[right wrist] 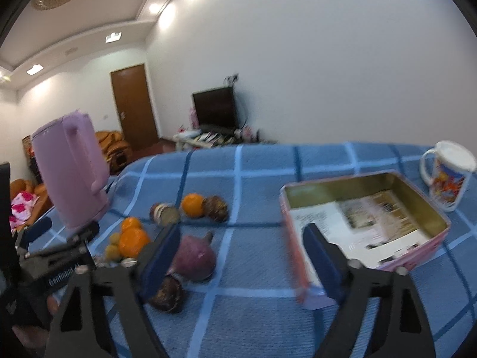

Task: Organize fruits
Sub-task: 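Grasp the purple root with the right tool while the left tool grasps the dark round fruit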

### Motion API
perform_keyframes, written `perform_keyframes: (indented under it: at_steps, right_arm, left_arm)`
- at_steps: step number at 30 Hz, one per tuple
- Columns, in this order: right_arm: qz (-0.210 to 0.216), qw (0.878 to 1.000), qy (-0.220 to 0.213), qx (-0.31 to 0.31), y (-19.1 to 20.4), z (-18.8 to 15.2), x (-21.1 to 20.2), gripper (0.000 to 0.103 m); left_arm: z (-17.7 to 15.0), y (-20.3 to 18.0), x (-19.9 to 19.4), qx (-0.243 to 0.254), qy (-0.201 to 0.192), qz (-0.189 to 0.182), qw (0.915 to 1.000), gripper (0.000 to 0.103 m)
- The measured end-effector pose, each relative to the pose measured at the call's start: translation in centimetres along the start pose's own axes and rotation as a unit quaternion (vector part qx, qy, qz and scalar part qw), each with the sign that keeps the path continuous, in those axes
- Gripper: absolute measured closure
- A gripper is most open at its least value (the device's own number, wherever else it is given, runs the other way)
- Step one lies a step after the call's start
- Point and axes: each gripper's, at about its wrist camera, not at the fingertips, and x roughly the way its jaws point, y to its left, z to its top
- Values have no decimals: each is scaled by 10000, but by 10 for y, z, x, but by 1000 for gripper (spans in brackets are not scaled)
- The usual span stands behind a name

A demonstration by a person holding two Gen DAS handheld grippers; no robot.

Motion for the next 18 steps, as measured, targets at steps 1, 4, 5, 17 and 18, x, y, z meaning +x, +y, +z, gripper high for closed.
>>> perform_keyframes:
  at_steps: [1, 4, 5, 17, 18]
  right_arm:
    - [135, 9998, 163, 11, 3, 0, 7, 25]
    - [381, 9973, 627, -27, 13, 1, 29, 25]
    - [488, 9957, 786, -2, 16, 1, 37, 25]
    - [687, 9822, 1740, 188, 26, -8, 87, 48]
    - [648, 9830, 1709, 198, 24, -9, 85, 48]
  left_arm:
    - [1, 2, 1, -25, 18, 89, 10000, 0]
    - [1, 8, 5, -92, 117, 162, 9998, 0]
    - [1, 10, 7, -112, 162, 187, 9996, 0]
    - [0, 12, 12, -298, 373, -334, 9983, 1]
    - [-1, 9, 10, -241, 343, -428, 9982, 1]
